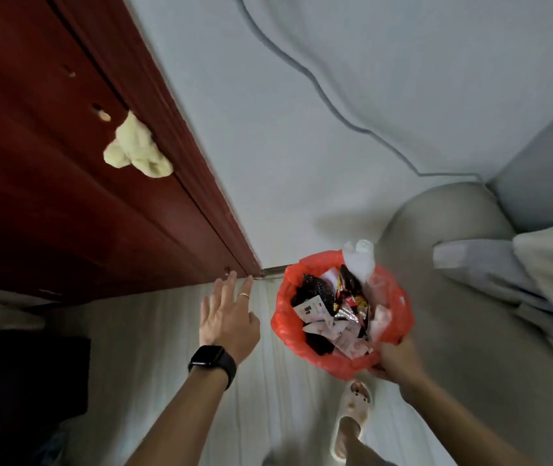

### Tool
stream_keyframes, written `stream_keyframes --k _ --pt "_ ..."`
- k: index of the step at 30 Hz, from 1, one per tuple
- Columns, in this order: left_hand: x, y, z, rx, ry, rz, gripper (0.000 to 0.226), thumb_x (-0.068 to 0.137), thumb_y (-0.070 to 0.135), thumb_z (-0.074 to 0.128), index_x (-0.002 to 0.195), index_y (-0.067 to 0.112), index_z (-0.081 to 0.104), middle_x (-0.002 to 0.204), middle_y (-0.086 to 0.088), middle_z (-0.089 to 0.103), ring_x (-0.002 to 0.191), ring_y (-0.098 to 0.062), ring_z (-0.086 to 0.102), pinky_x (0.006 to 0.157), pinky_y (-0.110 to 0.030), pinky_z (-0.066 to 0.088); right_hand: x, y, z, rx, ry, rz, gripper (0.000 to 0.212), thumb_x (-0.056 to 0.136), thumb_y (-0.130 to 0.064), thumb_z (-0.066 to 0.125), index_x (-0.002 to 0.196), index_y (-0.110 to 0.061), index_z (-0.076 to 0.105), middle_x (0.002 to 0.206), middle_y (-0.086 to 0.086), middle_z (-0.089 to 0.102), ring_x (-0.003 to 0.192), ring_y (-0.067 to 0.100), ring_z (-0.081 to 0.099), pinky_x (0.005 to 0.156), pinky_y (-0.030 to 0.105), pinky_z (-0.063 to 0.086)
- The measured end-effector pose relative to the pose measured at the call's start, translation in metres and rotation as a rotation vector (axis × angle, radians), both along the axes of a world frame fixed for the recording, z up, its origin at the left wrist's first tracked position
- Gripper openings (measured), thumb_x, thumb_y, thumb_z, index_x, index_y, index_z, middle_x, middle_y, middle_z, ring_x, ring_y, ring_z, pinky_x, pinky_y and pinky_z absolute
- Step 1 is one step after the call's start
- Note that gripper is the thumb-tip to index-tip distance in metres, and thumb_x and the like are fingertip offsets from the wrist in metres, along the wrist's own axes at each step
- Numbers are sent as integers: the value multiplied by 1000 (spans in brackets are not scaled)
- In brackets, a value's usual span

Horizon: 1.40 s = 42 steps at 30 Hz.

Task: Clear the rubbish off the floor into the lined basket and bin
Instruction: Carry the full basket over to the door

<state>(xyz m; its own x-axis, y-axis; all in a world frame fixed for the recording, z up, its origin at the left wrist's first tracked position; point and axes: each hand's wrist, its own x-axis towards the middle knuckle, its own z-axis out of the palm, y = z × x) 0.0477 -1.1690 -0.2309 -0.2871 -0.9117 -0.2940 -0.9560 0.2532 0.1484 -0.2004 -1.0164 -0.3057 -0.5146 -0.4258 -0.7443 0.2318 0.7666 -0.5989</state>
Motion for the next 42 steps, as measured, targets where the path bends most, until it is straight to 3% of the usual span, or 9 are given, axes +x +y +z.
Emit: stream_keyframes --k 9,14,16,19,24,26,32,35,42 --pt "-77 -114 -152 -135 -94 -210 77 84 21 57 154 30 25 164 -4 -2 150 -36 -4 119 -57 11 -50 -87 -217 197 -52 -154 7 95 -11 62 95 -3 60 76 20 71 55 31 72 50 35 57" --pt "-110 -167 -229 -293 -121 -383 87 82 20 58 156 34 13 164 -2 -10 148 -41 -9 117 -63 7 -52 -110 -324 173 -152 -302 15 95 -26 64 94 -11 64 78 14 75 63 29 74 59 41 61" --pt "-124 -181 -253 -329 -119 -356 96 79 18 59 156 36 4 163 -4 -15 147 -43 -12 115 -66 4 -54 -109 -360 131 -181 -379 4 93 -16 64 93 -13 67 78 9 76 66 26 75 58 39 60" --pt "-138 -187 -284 -363 -119 -281 111 72 16 64 154 39 -7 162 -10 -15 146 -48 -11 112 -70 2 -54 -112 -407 83 -208 -512 20 88 2 59 100 -12 66 86 6 75 74 24 75 58 35 59" --pt "-140 -187 -305 -396 -143 -291 114 65 15 65 155 38 -1 162 -18 -5 143 -54 -5 111 -72 6 -46 -115 -446 125 -242 -593 31 91 -5 62 121 -8 59 111 10 69 95 27 71 68 36 60" --pt "-138 -186 -301 -362 -135 -304 115 65 15 65 154 40 -3 162 -16 -9 144 -52 -8 113 -70 4 -41 -116 -436 225 -237 -482 32 89 -14 65 119 -7 61 111 14 70 89 28 71 67 36 60" --pt "-124 -183 -250 -52 -37 -257 90 82 14 52 153 43 5 163 0 -14 150 -32 -4 120 -55 6 -48 -138 -320 314 96 516 26 91 -28 50 109 -20 67 107 7 71 93 29 66 77 31 52" --pt "-121 -176 -199 87 16 -153 75 88 20 49 154 35 16 161 -7 14 145 -29 22 119 -45 19 -57 -157 -232 204 181 731 31 94 -24 46 118 -25 65 125 -1 66 111 24 60 83 29 44" --pt "-93 -142 -44 250 209 96 56 89 25 52 143 23 43 148 0 42 133 -22 43 111 -37 35 -33 -196 10 -44 510 1032 25 96 -31 45 110 -28 66 109 0 70 104 24 64 89 34 46"
